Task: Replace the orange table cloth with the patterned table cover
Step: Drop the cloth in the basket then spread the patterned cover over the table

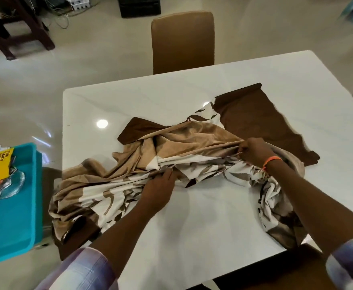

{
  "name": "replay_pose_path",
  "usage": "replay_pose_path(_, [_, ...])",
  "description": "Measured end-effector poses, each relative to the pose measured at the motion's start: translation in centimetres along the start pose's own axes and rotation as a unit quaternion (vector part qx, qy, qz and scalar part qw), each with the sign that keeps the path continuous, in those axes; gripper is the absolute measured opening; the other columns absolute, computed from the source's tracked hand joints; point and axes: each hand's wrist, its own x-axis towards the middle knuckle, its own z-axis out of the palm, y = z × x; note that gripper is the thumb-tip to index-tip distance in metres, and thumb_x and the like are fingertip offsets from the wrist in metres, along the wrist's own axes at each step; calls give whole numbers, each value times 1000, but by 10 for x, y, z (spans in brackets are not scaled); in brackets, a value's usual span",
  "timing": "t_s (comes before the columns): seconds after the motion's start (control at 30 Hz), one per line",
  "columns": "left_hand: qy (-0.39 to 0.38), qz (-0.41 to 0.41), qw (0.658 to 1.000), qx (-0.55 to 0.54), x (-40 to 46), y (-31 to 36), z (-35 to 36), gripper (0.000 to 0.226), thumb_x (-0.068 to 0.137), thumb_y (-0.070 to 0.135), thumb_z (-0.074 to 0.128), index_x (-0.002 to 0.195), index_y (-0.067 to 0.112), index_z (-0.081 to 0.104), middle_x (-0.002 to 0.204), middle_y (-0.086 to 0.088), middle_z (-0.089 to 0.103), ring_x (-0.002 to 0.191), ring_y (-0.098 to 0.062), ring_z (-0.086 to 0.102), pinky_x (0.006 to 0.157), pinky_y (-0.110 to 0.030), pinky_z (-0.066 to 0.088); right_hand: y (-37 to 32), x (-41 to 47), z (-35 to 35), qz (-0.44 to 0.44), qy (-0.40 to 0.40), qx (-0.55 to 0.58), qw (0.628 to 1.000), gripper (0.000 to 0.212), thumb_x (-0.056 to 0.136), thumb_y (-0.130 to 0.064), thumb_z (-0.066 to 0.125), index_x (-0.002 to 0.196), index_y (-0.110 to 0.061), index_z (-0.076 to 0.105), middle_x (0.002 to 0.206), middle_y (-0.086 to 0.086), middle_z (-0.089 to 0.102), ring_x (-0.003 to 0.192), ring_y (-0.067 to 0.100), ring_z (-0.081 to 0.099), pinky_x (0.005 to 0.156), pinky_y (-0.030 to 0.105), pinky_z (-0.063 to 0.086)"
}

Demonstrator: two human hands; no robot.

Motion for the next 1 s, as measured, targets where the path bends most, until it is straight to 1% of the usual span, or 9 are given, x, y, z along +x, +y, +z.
replay_pose_path(0.13, [-47,-17,996,-75,21,31,-8,71,90,49,58,148,24,26,143,-4,41,101,-30,64,71,-40,57,-14,-4,4,-36,-20,46,998,2,77,-20,77,78,-21,75,68,2,66,63,18,62,62,25,45])
replay_pose_path(0.23, [-77,-20,993,-86,37,66,-14,60,96,28,56,149,20,28,140,-9,48,106,-37,62,85,-46,53,-42,-13,25,-135,1,40,990,14,75,-4,72,85,-12,77,78,7,71,69,18,59,64,25,39])
replay_pose_path(0.33, [-57,-2,998,-22,40,61,-17,32,98,9,45,128,14,57,123,-12,58,98,-32,66,79,-41,54,-27,-13,31,-152,19,-25,988,12,76,1,64,76,-6,74,77,15,70,73,30,63,65,28,39])
replay_pose_path(0.47, [-22,6,1000,-3,16,15,-24,28,87,1,57,109,13,70,111,-15,63,80,-36,69,66,-40,56,55,-1,3,-21,102,-76,992,19,82,-9,58,87,-1,75,87,25,70,84,41,67,76,44,53])
replay_pose_path(0.6, [-62,-140,985,82,-41,-45,-20,18,65,4,81,79,12,73,82,-13,69,57,-34,67,45,-37,55,126,-14,-41,200,185,-44,961,19,75,-8,73,77,10,69,81,36,64,82,50,63,75,46,51])
replay_pose_path(0.67, [-116,-203,968,87,-55,-44,-29,12,78,8,73,89,12,73,87,-9,72,74,-30,71,61,-38,59,134,-18,-41,238,163,-42,957,26,76,-13,71,79,12,68,85,37,63,85,52,62,80,51,53])
replay_pose_path(0.77, [-137,-201,962,126,-46,-12,-44,28,96,13,45,112,18,67,112,-4,68,105,-22,66,86,-34,52,104,-20,-13,208,128,-25,969,36,68,-28,54,84,1,68,94,30,64,89,48,62,82,50,53])
replay_pose_path(0.87, [-126,-142,980,62,-30,37,-51,27,92,13,50,114,17,64,116,-5,63,104,-26,66,80,-36,53,28,-35,20,75,152,-43,985,43,77,-40,58,114,-18,62,117,16,59,101,39,59,86,46,50])
replay_pose_path(1.0, [-132,-91,982,-103,-15,80,-34,49,91,39,55,133,15,43,133,-8,46,110,-34,60,81,-40,50,-20,-43,62,-53,44,-119,990,82,74,-47,72,141,-23,31,142,12,38,112,36,54,85,50,50])
